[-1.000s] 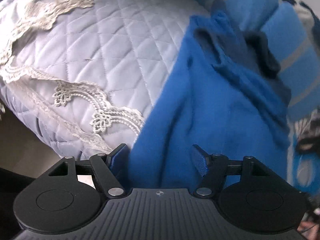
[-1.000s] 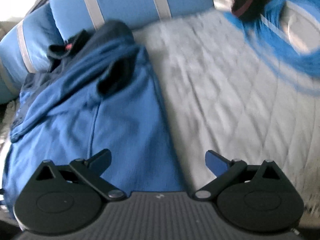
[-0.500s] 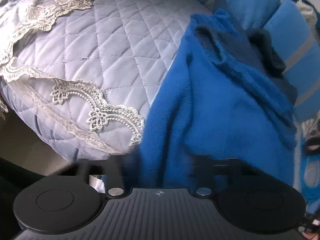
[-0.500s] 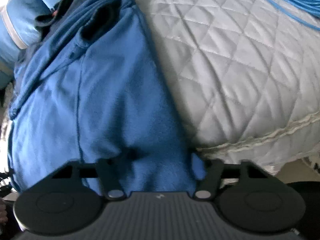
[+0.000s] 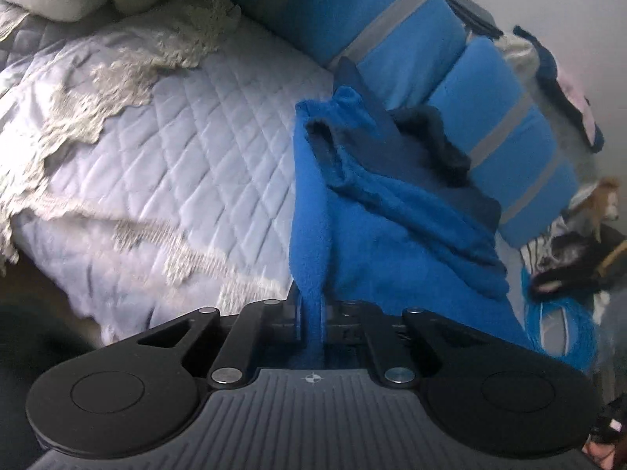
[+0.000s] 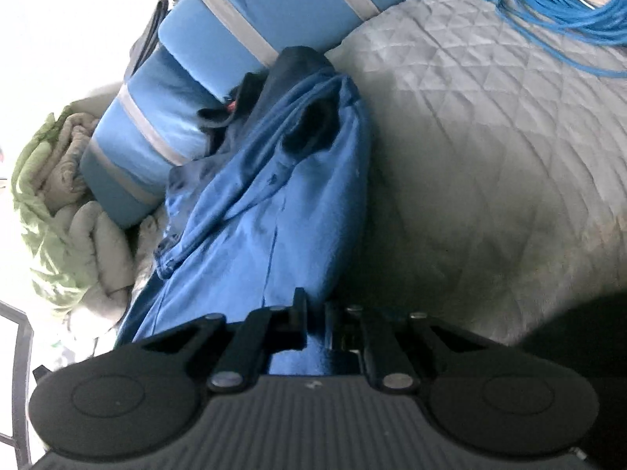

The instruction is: Fold clothes

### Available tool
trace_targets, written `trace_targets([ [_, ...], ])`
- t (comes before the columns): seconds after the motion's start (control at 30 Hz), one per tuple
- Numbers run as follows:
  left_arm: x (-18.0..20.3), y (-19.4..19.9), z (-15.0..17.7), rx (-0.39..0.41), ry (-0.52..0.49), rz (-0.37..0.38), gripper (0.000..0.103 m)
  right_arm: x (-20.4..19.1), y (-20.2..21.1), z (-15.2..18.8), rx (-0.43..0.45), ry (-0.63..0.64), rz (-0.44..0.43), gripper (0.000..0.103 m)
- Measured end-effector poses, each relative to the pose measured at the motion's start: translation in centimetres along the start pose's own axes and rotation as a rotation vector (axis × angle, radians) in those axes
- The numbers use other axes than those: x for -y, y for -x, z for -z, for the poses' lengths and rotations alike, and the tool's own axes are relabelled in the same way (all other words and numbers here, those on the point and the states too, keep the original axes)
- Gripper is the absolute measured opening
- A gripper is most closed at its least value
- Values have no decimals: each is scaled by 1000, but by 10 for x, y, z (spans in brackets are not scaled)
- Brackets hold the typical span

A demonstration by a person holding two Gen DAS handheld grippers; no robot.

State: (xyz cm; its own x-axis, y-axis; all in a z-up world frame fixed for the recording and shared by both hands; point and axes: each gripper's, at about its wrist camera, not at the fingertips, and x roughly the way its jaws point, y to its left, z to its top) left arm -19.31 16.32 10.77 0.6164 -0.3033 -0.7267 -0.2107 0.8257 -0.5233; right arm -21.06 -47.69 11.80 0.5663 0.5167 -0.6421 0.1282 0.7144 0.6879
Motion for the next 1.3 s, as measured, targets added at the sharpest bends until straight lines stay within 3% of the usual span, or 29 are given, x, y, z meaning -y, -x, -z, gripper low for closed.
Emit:
trace_targets([
  [0.1, -5, 15, 7, -55, 22, 32, 8, 3, 14, 7, -17, -49, -34, 8],
  [0.2, -4, 18, -12, -37, 23, 86, 8, -3, 17, -6, -1, -58, -61, 8],
  [0.33, 3, 0, -56, 56, 38, 162, 8, -20, 2, -44, 46, -10, -75, 8],
  [0.53, 12, -60, -118, 188, 139, 229, 8, -28, -65, -134, 157, 4, -103, 8],
  [0.7, 15, -125, -148, 260, 169, 187, 8, -15, -132, -176, 251, -47, -104, 9],
  [0.8, 10, -157, -154, 251, 220, 144, 8, -8, -164, -183, 286, -58, -103, 10],
  [0.9, -2, -181, -154, 240, 267, 140, 9, 2, -183, -186, 267, -70, -85, 11],
  [1.17, -2, -193, -163, 224, 239, 135, 13, 9, -195, -193, 268, -71, -118, 16],
  [1.3, 3, -199, -169, 207, 229, 127, 16, 15, -201, -196, 266, -149, -128, 20],
])
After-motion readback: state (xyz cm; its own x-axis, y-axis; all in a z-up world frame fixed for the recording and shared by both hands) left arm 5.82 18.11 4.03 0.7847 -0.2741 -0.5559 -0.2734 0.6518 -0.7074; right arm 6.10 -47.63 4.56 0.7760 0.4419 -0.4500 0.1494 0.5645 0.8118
